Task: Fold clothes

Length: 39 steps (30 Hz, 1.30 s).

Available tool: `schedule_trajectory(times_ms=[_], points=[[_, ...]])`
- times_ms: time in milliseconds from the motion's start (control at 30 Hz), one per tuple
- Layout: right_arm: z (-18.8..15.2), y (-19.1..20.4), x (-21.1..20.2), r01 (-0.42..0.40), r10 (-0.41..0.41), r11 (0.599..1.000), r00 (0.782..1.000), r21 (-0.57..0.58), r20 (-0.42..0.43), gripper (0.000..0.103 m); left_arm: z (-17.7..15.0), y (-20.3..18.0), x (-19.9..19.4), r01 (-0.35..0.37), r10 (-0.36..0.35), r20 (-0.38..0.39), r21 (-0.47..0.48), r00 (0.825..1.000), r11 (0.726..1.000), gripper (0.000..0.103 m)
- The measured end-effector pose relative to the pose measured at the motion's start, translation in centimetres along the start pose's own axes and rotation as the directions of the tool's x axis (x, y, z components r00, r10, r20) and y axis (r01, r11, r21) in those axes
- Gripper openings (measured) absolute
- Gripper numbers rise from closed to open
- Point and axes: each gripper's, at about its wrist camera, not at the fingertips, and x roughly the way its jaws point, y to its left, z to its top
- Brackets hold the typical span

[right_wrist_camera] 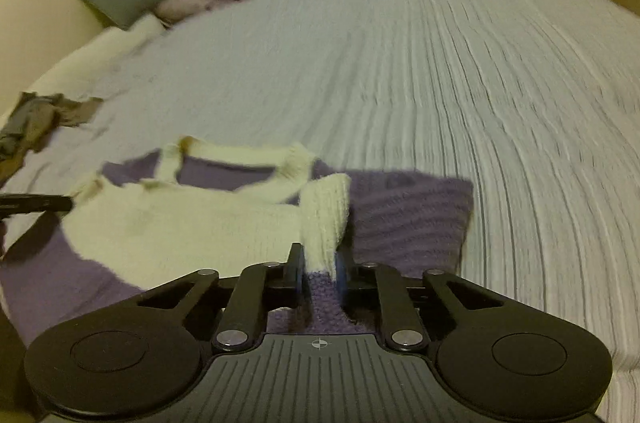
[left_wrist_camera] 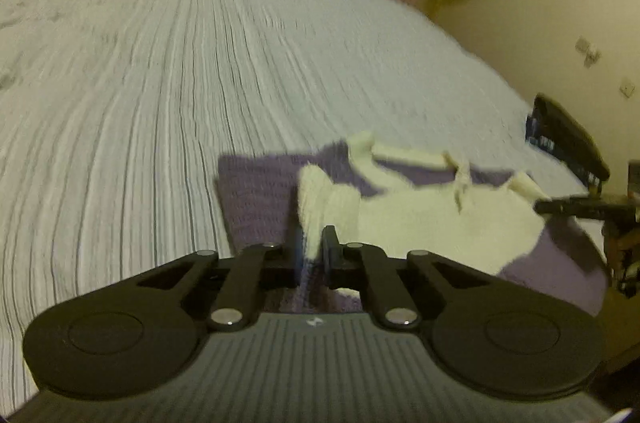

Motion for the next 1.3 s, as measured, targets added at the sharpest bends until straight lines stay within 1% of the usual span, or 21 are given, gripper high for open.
schedule_trajectory(times_ms=[33, 133, 200, 267, 333, 400, 500, 567, 667, 800, 867, 900, 933, 967, 1000, 1033, 1100, 1167, 1200, 1267, 1300], points=[[-0.1, 0.2, -0.5, 0.000, 0.001, 1.000, 1.000, -0.014, 0.027, 0.013, 0.3, 0.0, 0.1, -0.009, 0.009, 0.012, -0.002, 1.000, 1.000, 0.007], [0.3, 0.1, -2.4, 0.055, -0.054, 0.998, 0.991, -0.006, 0.124, 0.012, 1.1, -0.1, 0.4, -0.036, 0.037, 0.048, -0.010, 0.998, 0.999, 0.007], [0.9, 0.2, -2.4, 0.096, -0.092, 0.995, 0.984, -0.022, 0.153, 0.012, 1.7, -0.2, 0.7, -0.054, 0.055, 0.071, -0.015, 0.996, 0.998, 0.007], [1.3, 0.3, -1.2, 0.133, -0.128, 0.991, 0.983, -0.028, 0.130, 0.012, 2.2, -0.3, 0.9, -0.072, 0.074, 0.095, -0.021, 0.993, 0.997, 0.007], [1.5, 0.9, 0.5, 0.181, -0.174, 0.981, 0.979, -0.062, 0.106, 0.012, 2.4, -0.5, 1.9, -0.103, 0.104, 0.087, -0.011, 0.991, 0.995, 0.007], [1.7, 1.5, 1.5, 0.215, -0.204, 0.972, 0.973, -0.091, 0.112, 0.012, 3.0, -0.7, 2.5, -0.120, 0.118, 0.099, 0.005, 0.988, 0.993, 0.007], [2.8, 1.6, 2.5, 0.236, -0.221, 0.966, 0.966, -0.105, 0.138, 0.012, 4.0, -1.1, 3.2, -0.138, 0.134, 0.125, 0.028, 0.983, 0.990, 0.007], [3.5, 1.3, 3.6, 0.248, -0.234, 0.963, 0.963, -0.105, 0.130, 0.012, 4.7, -1.4, 3.6, -0.151, 0.143, 0.142, 0.042, 0.979, 0.988, 0.007], [3.8, 0.6, 5.5, 0.267, -0.258, 0.959, 0.961, -0.097, 0.101, 0.012, 4.5, -1.0, 5.5, -0.176, 0.170, 0.113, 0.046, 0.979, 0.983, 0.007], [2.7, -0.6, 8.1, 0.288, -0.285, 0.955, 0.957, -0.072, 0.052, 0.012, 3.2, -0.4, 8.2, -0.209, 0.205, 0.068, 0.045, 0.976, 0.977, 0.009], [2.2, -1.3, 9.3, 0.283, -0.283, 0.958, 0.959, -0.050, 0.012, 0.012, 2.5, -0.2, 9.5, -0.225, 0.223, 0.046, 0.045, 0.974, 0.973, 0.012], [2.0, -1.6, 9.7, 0.282, -0.282, 0.959, 0.959, -0.038, -0.003, 0.013, 2.4, -0.1, 9.4, -0.230, 0.228, 0.043, 0.041, 0.973, 0.972, 0.012], [2.0, -1.8, 9.0, 0.284, -0.284, 0.959, 0.959, -0.017, 0.011, 0.021, 2.4, 0.0, 8.8, -0.232, 0.231, 0.047, 0.035, 0.972, 0.972, 0.016], [1.9, -2.0, 8.3, 0.286, -0.286, 0.958, 0.958, 0.004, 0.025, 0.031, 2.5, 0.1, 8.3, -0.235, 0.233, 0.050, 0.029, 0.971, 0.972, 0.021], [1.9, -2.2, 7.6, 0.288, -0.288, 0.957, 0.957, 0.025, 0.039, 0.054, 2.5, 0.2, 7.7, -0.238, 0.236, 0.053, 0.024, 0.970, 0.971, 0.024], [1.9, -2.4, 6.9, 0.289, -0.291, 0.956, 0.955, 0.047, 0.053, 0.069, 2.6, 0.3, 7.2, -0.240, 0.239, 0.056, 0.018, 0.969, 0.970, 0.026], [1.7, -2.9, 5.3, 0.286, -0.294, 0.954, 0.952, 0.092, 0.081, 0.071, 1.4, 1.0, 4.3, -0.228, 0.231, 0.070, -0.036, 0.971, 0.973, 0.027], [0.1, -3.3, 2.0, 0.243, -0.265, 0.954, 0.957, 0.173, 0.117, 0.071, 0.1, 1.8, 1.0, -0.211, 0.219, 0.086, -0.099, 0.972, 0.972, 0.036], [-0.8, -3.6, 0.3, 0.221, -0.252, 0.952, 0.958, 0.212, 0.134, 0.071, -0.6, 2.2, -0.6, -0.201, 0.214, 0.095, -0.131, 0.972, 0.971, 0.038], [-3.3, -3.8, -2.6, 0.164, -0.214, 0.943, 0.965, 0.290, 0.152, 0.071, -3.3, 3.3, -3.9, -0.157, 0.187, 0.103, -0.247, 0.977, 0.956, 0.047], [-4.7, -3.9, -4.1, 0.130, -0.191, 0.935, 0.968, 0.329, 0.161, 0.071, -5.0, 3.6, -5.3, -0.119, 0.155, 0.100, -0.299, 0.983, 0.947, 0.047]])
